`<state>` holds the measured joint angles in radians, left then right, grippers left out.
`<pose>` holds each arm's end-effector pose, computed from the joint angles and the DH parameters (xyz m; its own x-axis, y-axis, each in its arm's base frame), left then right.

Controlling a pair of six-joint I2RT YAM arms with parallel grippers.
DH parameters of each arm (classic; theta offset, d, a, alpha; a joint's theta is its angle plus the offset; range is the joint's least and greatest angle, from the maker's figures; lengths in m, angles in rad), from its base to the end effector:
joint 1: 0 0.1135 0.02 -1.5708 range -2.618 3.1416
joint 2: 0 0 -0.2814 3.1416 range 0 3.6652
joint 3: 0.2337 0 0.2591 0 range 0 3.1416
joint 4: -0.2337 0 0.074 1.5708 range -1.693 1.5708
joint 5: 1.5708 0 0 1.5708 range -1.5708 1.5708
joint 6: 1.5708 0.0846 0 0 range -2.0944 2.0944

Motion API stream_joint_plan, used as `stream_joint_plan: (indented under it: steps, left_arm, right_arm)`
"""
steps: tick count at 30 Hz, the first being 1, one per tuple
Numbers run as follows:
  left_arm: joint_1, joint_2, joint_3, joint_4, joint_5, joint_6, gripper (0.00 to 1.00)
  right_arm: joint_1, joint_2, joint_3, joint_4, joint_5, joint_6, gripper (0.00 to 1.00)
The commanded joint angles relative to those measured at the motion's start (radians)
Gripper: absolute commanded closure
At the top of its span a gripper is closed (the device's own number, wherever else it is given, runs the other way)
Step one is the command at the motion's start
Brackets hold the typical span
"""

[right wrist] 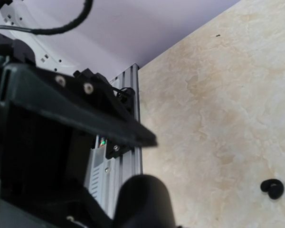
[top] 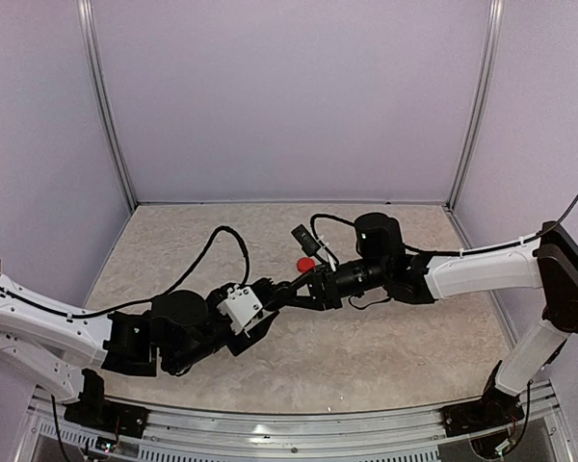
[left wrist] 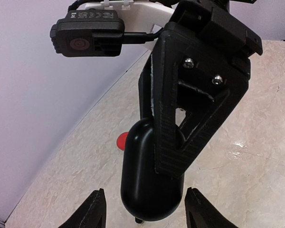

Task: Insert the wireless bluetooth earbuds into the charging case

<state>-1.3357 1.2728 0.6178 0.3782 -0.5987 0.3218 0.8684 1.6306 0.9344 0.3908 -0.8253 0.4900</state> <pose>0.1191 -0.2925 0.2372 0.1538 0.4797 -0.8638 0.6624 0.5986 0.4503 0.2071 0.3409 0.2393 -0.6281 -0.2480 -0.7375 -0.7649 0.0227 0.6438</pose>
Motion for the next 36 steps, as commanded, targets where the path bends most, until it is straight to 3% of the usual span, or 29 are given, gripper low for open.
stream_joint_plan:
  steps: [1, 10, 16, 24, 36]
  left_arm:
    - [-0.004, 0.024, 0.023, 0.037, 0.022, 0.033, 0.44]
    - [0.004, 0.035, 0.037, 0.043, 0.03, 0.052, 0.58]
    - [0.016, 0.043, 0.051, 0.046, 0.036, 0.032, 0.67]
    - [0.025, 0.037, 0.053, 0.044, 0.033, 0.011, 0.69]
    - [0.032, 0.022, 0.053, 0.041, 0.035, -0.001, 0.7]
  right_arm:
    - [0.004, -0.026, -0.008, 0.035, -0.032, 0.007, 0.88]
    - [0.007, -0.027, -0.008, 0.039, -0.044, 0.011, 0.87]
    - [0.008, -0.029, -0.019, 0.052, -0.034, 0.021, 0.78]
    - [0.008, -0.021, -0.029, 0.066, -0.023, 0.038, 0.67]
    - [0.007, -0.01, -0.037, 0.086, -0.015, 0.056, 0.64]
